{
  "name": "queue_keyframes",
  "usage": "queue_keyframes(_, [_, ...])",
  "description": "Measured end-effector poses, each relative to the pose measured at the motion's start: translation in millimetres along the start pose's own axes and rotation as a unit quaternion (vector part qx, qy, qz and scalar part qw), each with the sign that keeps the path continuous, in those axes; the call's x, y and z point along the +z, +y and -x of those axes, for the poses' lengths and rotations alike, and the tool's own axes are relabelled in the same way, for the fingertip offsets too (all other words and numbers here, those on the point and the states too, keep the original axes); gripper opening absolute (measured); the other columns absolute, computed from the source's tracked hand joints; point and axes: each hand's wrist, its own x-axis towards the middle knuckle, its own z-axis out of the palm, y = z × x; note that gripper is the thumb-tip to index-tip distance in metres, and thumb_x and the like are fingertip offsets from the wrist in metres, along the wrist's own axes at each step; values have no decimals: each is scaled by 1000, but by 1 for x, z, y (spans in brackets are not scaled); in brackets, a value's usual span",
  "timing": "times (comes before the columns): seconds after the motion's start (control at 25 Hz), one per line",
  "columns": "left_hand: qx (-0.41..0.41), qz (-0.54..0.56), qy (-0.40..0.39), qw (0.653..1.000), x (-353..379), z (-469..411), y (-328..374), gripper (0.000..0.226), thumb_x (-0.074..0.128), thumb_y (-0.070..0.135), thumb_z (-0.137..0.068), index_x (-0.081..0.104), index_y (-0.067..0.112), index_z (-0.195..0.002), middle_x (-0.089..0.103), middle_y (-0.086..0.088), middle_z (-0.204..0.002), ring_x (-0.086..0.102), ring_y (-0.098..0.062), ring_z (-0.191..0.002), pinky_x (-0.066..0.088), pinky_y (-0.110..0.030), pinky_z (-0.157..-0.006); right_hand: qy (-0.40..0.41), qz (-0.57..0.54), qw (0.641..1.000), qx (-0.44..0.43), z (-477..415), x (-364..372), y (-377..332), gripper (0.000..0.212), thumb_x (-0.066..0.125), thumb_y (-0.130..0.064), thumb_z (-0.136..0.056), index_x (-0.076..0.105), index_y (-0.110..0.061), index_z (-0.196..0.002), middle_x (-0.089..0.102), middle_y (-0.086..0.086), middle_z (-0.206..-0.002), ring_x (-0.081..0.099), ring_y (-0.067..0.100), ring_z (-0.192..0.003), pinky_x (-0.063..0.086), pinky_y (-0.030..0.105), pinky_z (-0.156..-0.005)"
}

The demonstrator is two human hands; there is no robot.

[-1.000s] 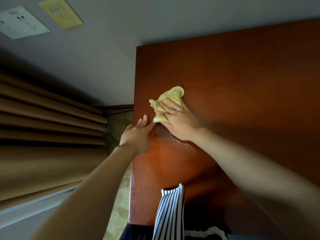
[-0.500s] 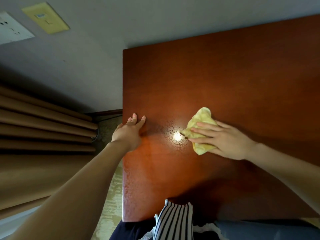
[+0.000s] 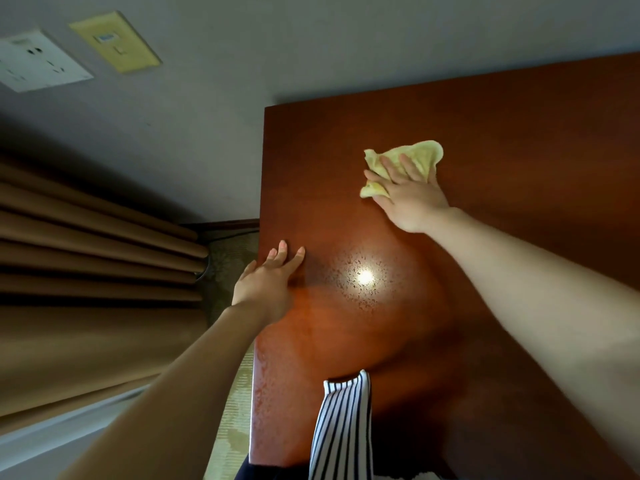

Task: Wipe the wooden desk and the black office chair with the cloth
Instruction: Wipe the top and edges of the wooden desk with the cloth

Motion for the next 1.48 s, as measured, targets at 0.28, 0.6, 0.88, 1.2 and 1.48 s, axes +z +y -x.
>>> queue_keyframes(0.28, [-16, 27, -8, 999, 0, 2, 1, 83, 37, 2, -88, -3, 42, -148, -11, 7, -159, -3, -10, -146, 9, -36, -119, 36, 6, 996, -84, 8, 28, -70, 52, 16, -49, -100, 6, -38, -150, -6, -7, -159, -14, 25, -145, -7, 56, -113])
queue_keyframes(0.6, [-43, 84, 90, 991, 13, 10, 16, 73, 40, 7, -89, 12, 35, -150, 3, 1, -160, 4, -16, -147, 17, -38, -118, 64, 11, 963, -261, 90, 61, -38, 47, 31, -48, -99, 31, -39, -145, 19, -12, -156, 1, 15, -146, -1, 45, -117])
queue_keyframes(0.88, [-110, 10, 175, 978, 10, -7, 41, 59, 36, 36, -98, 13, 24, -150, 35, -7, -148, 39, -27, -132, 27, -44, -110, 40, 70, 929, -360, 146, 60, 38, 44, 46, -47, -91, 51, -36, -134, 41, -11, -146, 26, 14, -141, 27, 42, -113])
queue_keyframes(1.2, [-56, 18, 77, 995, -1, -34, 52, 61, 17, 44, -101, -11, 22, -150, -15, -7, -158, -9, -24, -146, 0, -40, -118, 50, 4, 989, -137, 99, 5, 138, 50, 36, -48, -92, 32, -40, -142, 24, -9, -154, 10, 10, -144, 20, 40, -117])
queue_keyframes(1.48, [-47, 23, 54, 997, -6, -37, 49, 58, 13, 42, -102, -12, 21, -150, -16, -8, -158, -8, -26, -146, 0, -36, -117, 83, -32, 992, 89, -29, -21, 104, 51, 20, -44, -101, 13, -34, -150, 3, -3, -160, -6, 24, -146, 1, 54, -116])
